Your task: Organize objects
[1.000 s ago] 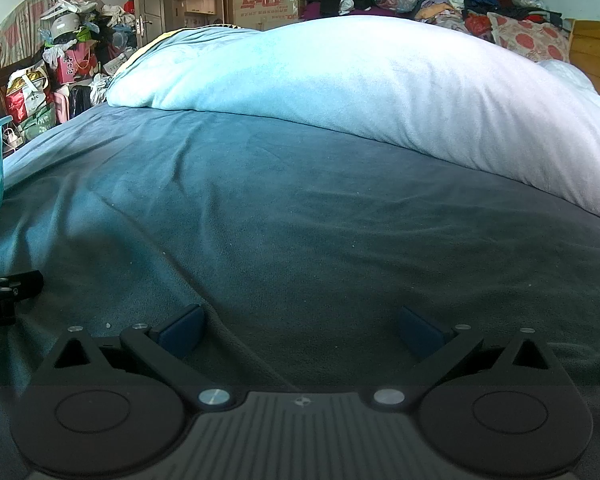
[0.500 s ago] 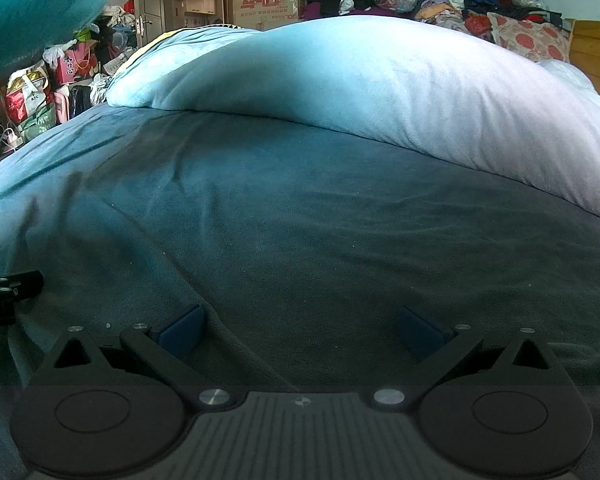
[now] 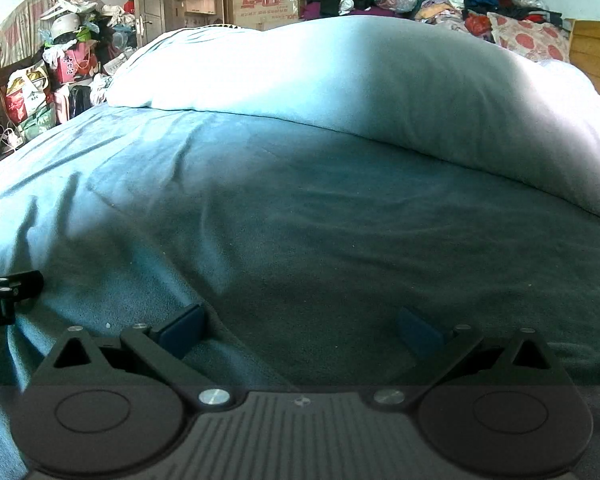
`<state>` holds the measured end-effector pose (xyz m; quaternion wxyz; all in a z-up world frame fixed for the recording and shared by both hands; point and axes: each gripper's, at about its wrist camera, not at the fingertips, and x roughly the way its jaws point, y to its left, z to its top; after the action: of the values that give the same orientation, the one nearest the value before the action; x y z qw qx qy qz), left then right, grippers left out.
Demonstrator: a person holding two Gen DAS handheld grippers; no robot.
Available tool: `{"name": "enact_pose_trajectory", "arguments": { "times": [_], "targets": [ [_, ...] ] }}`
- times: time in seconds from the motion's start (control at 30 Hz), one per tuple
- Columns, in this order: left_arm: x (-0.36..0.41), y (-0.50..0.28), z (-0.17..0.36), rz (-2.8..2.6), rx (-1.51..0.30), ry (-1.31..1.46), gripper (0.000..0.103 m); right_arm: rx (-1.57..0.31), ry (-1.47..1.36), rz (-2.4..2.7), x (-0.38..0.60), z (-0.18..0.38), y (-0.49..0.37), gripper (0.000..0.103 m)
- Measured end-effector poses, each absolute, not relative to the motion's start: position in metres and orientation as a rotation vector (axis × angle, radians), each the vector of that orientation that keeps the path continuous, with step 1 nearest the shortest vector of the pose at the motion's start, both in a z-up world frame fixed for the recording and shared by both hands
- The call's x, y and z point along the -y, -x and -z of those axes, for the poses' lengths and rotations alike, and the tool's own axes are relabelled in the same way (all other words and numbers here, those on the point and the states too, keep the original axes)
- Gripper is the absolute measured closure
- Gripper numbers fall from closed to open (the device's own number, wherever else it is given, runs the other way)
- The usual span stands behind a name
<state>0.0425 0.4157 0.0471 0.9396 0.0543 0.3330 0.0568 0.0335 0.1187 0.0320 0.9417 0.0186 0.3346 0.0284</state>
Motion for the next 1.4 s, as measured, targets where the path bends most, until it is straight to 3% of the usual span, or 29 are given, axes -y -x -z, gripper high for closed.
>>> {"name": "enact_pose_trajectory", "arguments": {
  "times": [1.4],
  "targets": [
    [-0.4137,-0.0423,-0.0474,-0.117,-0.680,-0.110,0.000,-0.683,-0.037,-0.065,-0.1161,-0.0303,-0.0364,0.000]
  ]
}}
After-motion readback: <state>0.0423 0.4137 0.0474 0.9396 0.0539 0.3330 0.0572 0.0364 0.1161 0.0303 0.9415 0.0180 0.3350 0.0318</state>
